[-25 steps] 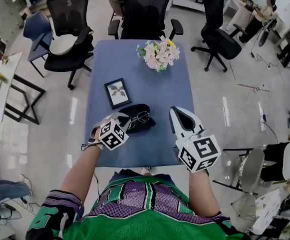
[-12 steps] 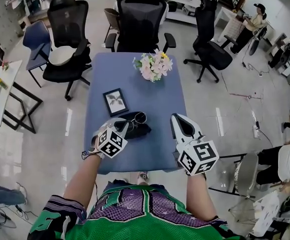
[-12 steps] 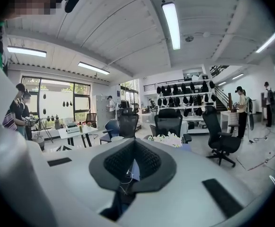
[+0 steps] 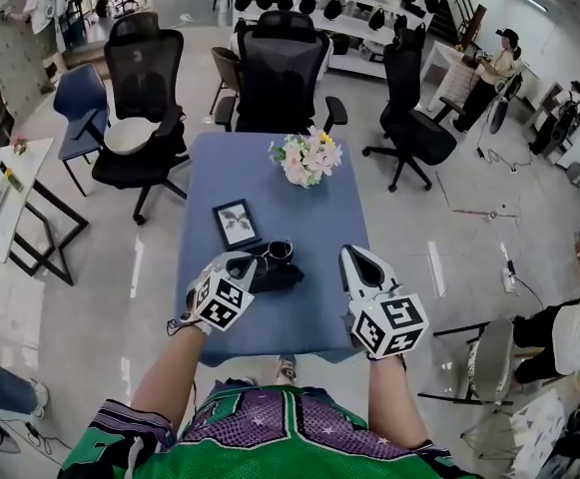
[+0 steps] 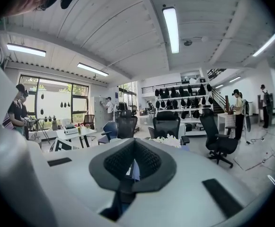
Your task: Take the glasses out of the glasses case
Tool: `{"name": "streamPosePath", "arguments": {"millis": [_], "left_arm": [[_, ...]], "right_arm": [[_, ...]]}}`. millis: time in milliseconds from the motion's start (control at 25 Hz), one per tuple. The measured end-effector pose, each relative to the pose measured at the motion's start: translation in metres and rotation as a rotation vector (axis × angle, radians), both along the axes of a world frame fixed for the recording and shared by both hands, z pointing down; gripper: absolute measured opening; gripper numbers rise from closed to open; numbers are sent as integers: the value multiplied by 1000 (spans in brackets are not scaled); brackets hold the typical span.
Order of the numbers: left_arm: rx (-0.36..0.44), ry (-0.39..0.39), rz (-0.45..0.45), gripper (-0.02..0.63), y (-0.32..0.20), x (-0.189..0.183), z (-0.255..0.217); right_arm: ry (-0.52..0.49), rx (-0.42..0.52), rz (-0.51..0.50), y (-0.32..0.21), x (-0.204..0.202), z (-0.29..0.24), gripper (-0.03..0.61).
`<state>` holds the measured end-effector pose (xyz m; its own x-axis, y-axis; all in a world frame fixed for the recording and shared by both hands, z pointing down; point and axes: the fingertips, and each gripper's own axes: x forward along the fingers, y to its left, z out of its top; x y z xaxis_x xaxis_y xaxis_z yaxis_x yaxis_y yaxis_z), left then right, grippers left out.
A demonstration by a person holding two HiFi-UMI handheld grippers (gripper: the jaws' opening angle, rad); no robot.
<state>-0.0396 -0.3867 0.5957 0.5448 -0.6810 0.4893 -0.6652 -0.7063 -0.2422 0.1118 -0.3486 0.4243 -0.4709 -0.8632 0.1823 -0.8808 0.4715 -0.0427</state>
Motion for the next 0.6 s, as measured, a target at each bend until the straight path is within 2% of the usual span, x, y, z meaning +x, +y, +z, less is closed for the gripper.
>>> {"name": "streamPosePath", "arguments": {"millis": [360, 600], "left_arm": [[90, 105, -67, 17, 19, -25, -48], [142, 207, -90, 17, 32, -41, -80]], "right_arm": [[-5, 37, 14, 27, -13, -18, 3], [-41, 77, 59, 43, -21, -25, 3]]}}
